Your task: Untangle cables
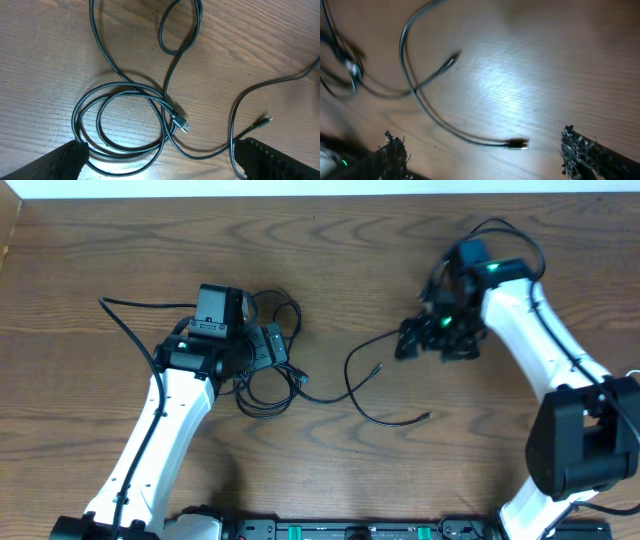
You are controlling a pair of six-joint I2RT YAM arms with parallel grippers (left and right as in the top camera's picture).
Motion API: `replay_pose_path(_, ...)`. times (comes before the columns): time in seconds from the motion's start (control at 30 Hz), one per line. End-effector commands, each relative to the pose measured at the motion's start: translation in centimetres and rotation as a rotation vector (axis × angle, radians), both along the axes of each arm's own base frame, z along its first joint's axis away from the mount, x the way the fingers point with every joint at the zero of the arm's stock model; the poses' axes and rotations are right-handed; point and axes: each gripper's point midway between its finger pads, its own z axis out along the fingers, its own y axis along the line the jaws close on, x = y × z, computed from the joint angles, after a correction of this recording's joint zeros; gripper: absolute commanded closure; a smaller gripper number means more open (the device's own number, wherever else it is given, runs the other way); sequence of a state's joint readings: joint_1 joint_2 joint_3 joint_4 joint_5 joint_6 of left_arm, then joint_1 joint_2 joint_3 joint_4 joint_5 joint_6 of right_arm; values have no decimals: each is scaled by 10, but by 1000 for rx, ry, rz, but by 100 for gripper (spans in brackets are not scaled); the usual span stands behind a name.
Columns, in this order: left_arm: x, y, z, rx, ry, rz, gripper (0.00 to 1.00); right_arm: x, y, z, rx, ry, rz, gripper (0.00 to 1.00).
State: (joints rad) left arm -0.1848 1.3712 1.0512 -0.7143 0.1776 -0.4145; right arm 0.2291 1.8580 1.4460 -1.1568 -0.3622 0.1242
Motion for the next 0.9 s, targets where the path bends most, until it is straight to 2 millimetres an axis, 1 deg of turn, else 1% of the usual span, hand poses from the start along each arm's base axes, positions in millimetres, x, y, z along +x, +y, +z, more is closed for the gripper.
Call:
replay_pose_path(0.0,0,3,-1,15,2,2,1,-43,23,-29,-61,41,213,6)
replay_pose_path(0.07,0,3,-1,15,2,2,1,-57,35,-40,-59,38,302,9)
replay_pose_path(0.17,0,3,-1,15,2,2,1,-81,54,-62,-54,22,432,8)
replay_pose_path(0.27,0,3,-1,15,2,2,1,-99,61,-77,-61,12,528,7)
replay_pose_path(0.33,0,3,-1,15,2,2,0,-102,60,-87,-104,-15,561,7)
replay_pose_path(0.37,0,3,-1,15,2,2,1,-102,59,-96,-150,-52,590,18)
replay_pose_path(0.43,0,3,-1,15,2,2,1,-103,59,-107,-194,-96,623,30)
replay_pose_path(0.47,0,3,-1,15,2,2,1,-104,57,-114,-225,-123,644,45)
replay_pose_path(0.5,0,3,-1,15,2,2,1,-105,55,-119,-246,-135,654,49)
replay_pose_path(0.6,0,3,-1,15,2,2,1,-112,44,-129,-302,-143,677,55)
replay_pose_path(0.73,0,3,-1,15,2,2,1,-128,37,-136,-317,-104,686,53)
replay_pose_path(0.87,0,3,-1,15,2,2,1,-138,32,-137,-336,-65,666,57)
